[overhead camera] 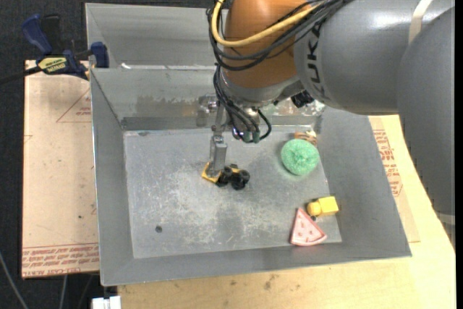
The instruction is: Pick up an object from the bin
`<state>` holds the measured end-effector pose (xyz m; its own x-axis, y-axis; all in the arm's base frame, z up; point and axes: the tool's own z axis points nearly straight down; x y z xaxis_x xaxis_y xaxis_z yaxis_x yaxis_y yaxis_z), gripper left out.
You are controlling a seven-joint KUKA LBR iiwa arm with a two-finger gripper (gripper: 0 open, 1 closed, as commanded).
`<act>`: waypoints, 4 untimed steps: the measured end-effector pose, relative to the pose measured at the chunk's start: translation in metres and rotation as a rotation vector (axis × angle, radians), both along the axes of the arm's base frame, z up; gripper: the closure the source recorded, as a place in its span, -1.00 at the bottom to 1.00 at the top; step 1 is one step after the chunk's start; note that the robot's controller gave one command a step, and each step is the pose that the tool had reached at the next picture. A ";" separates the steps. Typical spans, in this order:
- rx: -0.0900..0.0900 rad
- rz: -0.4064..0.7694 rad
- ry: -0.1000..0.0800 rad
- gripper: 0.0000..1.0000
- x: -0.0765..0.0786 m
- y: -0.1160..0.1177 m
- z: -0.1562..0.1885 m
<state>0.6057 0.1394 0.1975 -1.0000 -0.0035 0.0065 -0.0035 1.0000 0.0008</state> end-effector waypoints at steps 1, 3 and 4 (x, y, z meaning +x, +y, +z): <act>0.001 -0.002 -0.008 -1.00 0.001 -0.001 0.005; 0.001 0.103 -0.010 -1.00 0.009 -0.061 -0.071; -0.003 0.054 -0.009 -1.00 0.009 -0.069 -0.093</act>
Offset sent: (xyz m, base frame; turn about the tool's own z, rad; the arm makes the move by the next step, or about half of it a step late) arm -0.0442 -0.0423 -0.1177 -0.1837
